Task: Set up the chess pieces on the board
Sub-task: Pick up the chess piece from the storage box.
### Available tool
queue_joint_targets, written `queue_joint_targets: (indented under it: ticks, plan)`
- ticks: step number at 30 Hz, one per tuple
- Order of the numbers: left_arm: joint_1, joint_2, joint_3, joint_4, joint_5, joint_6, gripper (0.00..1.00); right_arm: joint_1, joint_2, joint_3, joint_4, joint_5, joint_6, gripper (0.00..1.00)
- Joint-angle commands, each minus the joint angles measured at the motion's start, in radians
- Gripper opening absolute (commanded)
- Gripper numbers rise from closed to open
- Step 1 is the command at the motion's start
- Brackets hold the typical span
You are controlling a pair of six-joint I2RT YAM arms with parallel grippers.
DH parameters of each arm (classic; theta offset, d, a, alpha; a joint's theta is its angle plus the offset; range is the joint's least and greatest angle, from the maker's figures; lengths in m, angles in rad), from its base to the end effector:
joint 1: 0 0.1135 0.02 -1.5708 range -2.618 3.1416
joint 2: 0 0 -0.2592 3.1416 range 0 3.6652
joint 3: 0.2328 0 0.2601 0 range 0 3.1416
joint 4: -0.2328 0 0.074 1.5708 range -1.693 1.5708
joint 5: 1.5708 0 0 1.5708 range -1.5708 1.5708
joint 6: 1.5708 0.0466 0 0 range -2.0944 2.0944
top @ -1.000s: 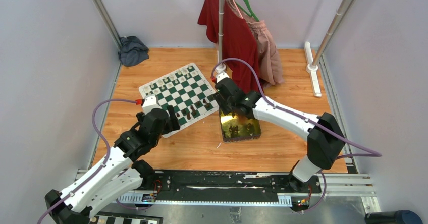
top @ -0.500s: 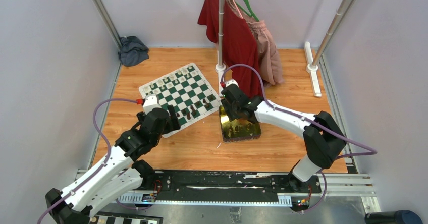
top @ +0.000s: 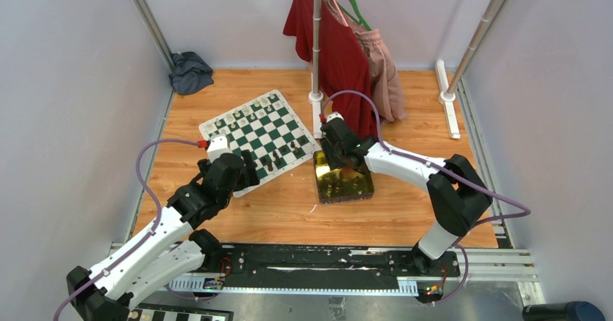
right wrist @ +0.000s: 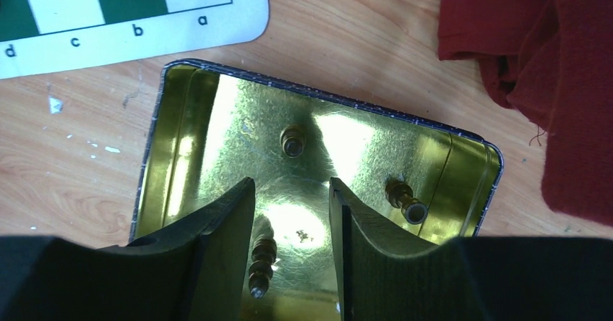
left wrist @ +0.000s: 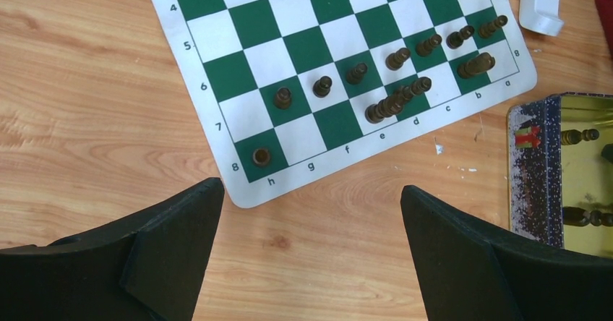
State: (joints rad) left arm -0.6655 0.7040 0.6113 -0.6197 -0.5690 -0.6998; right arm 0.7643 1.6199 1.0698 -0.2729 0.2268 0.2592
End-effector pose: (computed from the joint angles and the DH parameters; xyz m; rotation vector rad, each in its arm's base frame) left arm 0.1458 -0.0826 0.2436 -0.3227 2.1326 -0.1321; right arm 0.2679 0.2423 0.2037 -0.4907 2.3265 0.2205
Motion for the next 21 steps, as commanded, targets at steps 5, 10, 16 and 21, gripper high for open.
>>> queue_joint_targets:
  ticks: [5,10,16,21]
  plan:
    - [-0.008,0.019,0.034,0.036,-0.027,0.026,1.00,-0.037,0.037,-0.024,0.027,-0.036,0.017,0.46]
    - [-0.008,0.036,0.035,0.048,-0.027,0.029,1.00,-0.049,0.053,-0.025,0.039,-0.051,0.015,0.44]
    - [-0.008,0.056,0.038,0.059,-0.030,0.032,1.00,-0.062,0.075,-0.018,0.047,-0.066,0.008,0.41]
    - [-0.008,0.067,0.039,0.067,-0.033,0.033,1.00,-0.074,0.094,-0.012,0.058,-0.083,0.003,0.38]
